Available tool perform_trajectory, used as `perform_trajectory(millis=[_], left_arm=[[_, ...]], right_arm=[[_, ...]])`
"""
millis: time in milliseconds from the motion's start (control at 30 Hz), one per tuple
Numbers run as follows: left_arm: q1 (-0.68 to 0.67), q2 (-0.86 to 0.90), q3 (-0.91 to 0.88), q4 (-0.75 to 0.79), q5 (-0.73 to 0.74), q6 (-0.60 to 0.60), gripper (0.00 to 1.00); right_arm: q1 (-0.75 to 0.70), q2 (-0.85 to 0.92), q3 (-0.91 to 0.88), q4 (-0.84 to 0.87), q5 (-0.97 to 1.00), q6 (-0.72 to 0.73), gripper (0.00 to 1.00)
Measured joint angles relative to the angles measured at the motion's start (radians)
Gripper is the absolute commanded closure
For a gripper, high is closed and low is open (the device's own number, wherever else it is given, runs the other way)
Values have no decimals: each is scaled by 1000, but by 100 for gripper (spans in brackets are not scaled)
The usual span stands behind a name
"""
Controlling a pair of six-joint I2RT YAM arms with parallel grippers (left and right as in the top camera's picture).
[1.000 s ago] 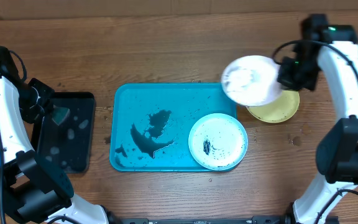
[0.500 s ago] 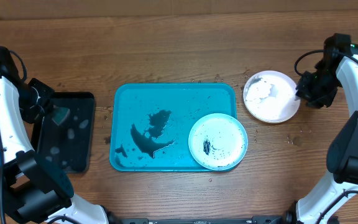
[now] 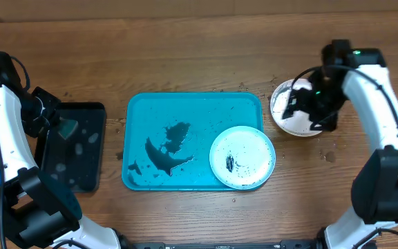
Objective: Clean dirty plates on tray and stack at the side
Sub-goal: 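Reach the right gripper to the remaining white plate and grip its rim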
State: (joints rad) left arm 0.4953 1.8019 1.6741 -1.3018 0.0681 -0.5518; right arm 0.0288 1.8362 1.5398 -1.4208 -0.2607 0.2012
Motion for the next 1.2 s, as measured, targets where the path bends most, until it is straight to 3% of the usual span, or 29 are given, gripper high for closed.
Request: perform_trajectory(millis=[233, 467, 600, 767, 933, 1067, 1200], left_arm=[[0, 0, 0, -1, 4, 0, 96], [0, 0, 0, 0, 4, 0, 96], [0, 0, 0, 0, 4, 0, 96], [0, 0, 0, 0, 4, 0, 96], [0, 0, 0, 0, 8, 0, 96], [0, 0, 0, 1, 16, 0, 96], [0, 0, 0, 0, 19, 0, 96]], right_arm=[[166, -12, -225, 121, 21, 83, 18], [208, -12, -335, 148, 35, 127, 27], [229, -12, -369, 155, 39, 137, 42], [235, -12, -404, 223, 40, 139, 43], [235, -12, -437, 275, 40, 137, 60], [235, -12, -437, 308, 30, 138, 67], [235, -12, -429, 293, 25, 134, 86]])
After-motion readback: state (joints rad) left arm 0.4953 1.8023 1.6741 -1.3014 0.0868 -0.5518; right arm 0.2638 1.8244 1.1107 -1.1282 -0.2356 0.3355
